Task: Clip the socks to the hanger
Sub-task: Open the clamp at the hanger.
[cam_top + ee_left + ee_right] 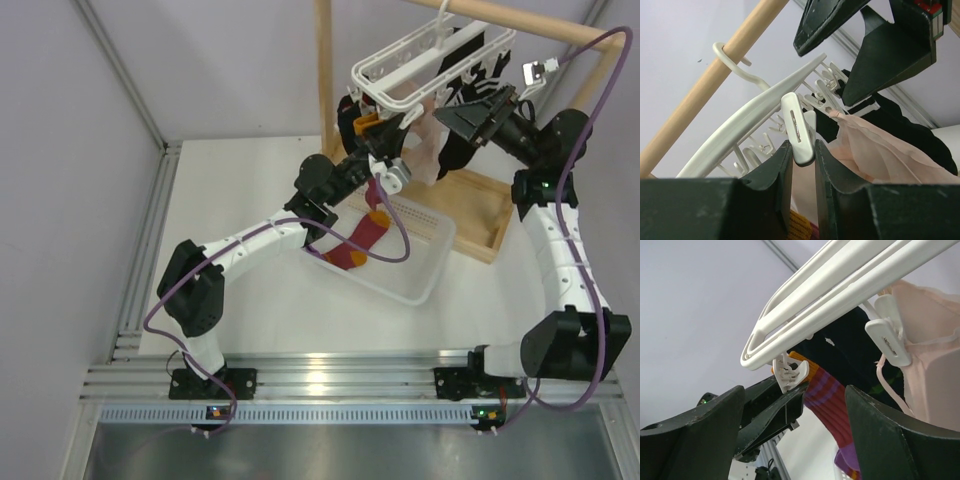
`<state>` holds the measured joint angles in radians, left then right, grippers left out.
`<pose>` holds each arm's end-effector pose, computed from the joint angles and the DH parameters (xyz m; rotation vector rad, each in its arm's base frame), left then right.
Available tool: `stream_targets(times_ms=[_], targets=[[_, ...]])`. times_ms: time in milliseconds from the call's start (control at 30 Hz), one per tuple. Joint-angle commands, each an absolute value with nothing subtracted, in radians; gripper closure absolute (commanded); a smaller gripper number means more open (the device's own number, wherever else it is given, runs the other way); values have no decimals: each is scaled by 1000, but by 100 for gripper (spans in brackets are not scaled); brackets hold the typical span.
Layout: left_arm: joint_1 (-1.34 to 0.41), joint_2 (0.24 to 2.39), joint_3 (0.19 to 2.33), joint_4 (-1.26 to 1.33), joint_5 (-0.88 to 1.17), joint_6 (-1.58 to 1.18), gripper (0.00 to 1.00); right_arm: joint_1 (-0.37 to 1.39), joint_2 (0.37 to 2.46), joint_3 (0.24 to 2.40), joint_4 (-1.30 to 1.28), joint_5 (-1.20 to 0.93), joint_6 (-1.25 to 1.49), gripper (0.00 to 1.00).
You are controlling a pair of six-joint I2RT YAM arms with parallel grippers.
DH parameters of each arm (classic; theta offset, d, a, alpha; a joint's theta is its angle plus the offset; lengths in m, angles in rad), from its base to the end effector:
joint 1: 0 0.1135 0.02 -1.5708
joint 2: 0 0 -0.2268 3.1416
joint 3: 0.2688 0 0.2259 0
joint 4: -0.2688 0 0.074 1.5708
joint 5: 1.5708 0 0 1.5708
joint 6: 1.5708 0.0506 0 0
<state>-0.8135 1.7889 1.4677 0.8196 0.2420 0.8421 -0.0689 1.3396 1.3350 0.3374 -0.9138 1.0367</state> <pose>0.2679 -0.3011 0.3820 0.9332 0.5608 -0.1040 0.2873 0.0203 0.4275 -0.0774 1.5096 1.3539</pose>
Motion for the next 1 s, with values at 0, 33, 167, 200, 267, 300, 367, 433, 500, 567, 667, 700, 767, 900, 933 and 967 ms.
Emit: stream_targets(times_ms=[0, 33, 167, 200, 267, 300, 367, 433, 500, 567, 667, 700, 767, 900, 933, 967], targets=[[-830, 1781, 1448, 842, 316, 853, 100, -35, 1354, 1342, 413, -908, 1046, 20], [-830, 1779, 1447, 844, 316, 854, 100, -23, 1355, 1338, 417, -904, 1043, 20], [-830, 1779, 1445, 844, 318, 853, 100, -8, 1371, 1335, 426, -888, 1042, 21], [-830, 1779, 1440, 844, 319, 854, 100, -8, 1373, 1336, 437, -887, 1048, 21], [-830, 1778, 1440, 844, 321, 856, 100, 29, 1385, 1344, 451, -879, 1052, 21], [-830, 1778, 1439, 842, 321, 856, 100, 38, 1390, 1348, 453, -877, 1052, 22], [-830, 1776, 1437, 844, 322, 854, 100, 49, 1400, 1356, 456, -867, 1049, 23], [-831, 1775, 1436, 847, 324, 857, 100, 57, 1407, 1362, 457, -862, 1046, 26], [-831, 1776, 1433, 847, 330, 861, 100, 64, 1414, 1367, 460, -854, 1045, 30], [-834, 1775, 1427, 853, 333, 865, 100, 64, 1420, 1368, 462, -845, 1049, 34], [-835, 1772, 1420, 856, 339, 871, 100, 63, 1428, 1373, 468, -841, 1060, 39], [-834, 1773, 1419, 856, 339, 871, 100, 64, 1428, 1374, 472, -839, 1068, 40], [-834, 1772, 1416, 859, 339, 874, 100, 61, 1431, 1377, 474, -836, 1072, 41], [-836, 1772, 1411, 861, 348, 884, 100, 61, 1436, 1382, 476, -828, 1086, 51], [-835, 1773, 1410, 861, 348, 888, 100, 63, 1439, 1382, 482, -827, 1091, 53], [-834, 1773, 1410, 861, 348, 888, 100, 63, 1436, 1382, 483, -827, 1098, 58]])
